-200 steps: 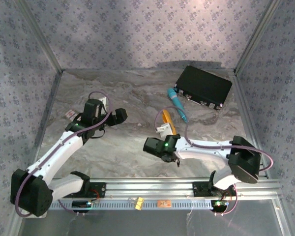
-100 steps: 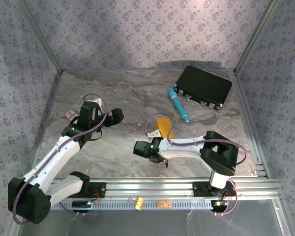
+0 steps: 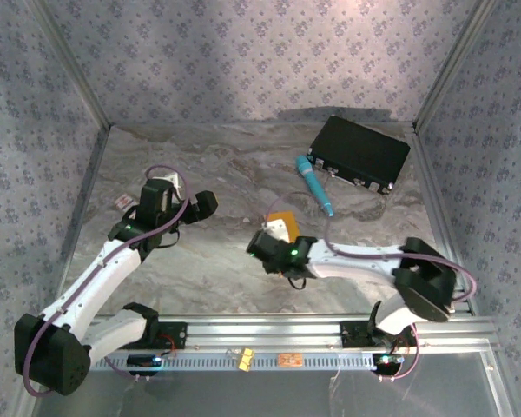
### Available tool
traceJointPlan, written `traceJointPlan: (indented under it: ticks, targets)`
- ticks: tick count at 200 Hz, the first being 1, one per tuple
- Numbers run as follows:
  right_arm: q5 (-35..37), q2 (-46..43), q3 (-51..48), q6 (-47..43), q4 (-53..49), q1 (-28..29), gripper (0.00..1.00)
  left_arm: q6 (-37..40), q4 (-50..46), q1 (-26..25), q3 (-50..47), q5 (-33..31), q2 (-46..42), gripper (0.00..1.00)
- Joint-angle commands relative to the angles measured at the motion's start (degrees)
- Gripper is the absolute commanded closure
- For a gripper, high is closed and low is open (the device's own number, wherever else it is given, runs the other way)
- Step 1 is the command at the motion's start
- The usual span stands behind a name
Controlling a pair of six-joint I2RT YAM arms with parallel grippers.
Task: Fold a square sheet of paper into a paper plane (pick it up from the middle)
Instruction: Turn over the paper at the center of the table.
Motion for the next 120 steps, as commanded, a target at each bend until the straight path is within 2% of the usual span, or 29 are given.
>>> traceJointPlan:
  ticks: [1,24,54,91,120]
  targets:
    - [-7.05,-5.99,-7.67,2.82,10.1,-5.53,0.62,-0.62,0.92,0.58,-0.7,1.86,0.81,0.0]
    - [-16.53,-11.22,-15.76,3.75,21.47,-12.74,0.71,-1.03,1.04,0.73,-0.46,1.85,1.98,0.0]
    - [-24.64,-12.78,-20.81,4.5,27.4,-18.96,0.79,-1.35,1.72,1.03,-1.31,0.72,1.74,0.0]
    - [-29.38,-10.67,-21.62,5.31,31.53,-21.44,0.85,-0.54,4.32,1.55,-3.88,1.58,-0.65,0.0]
    - [-31.92,-7.57,-21.06,5.91,34.49,-22.48,0.88,-0.51,1.62,2.94,-3.12,3.31,-0.33,0.0]
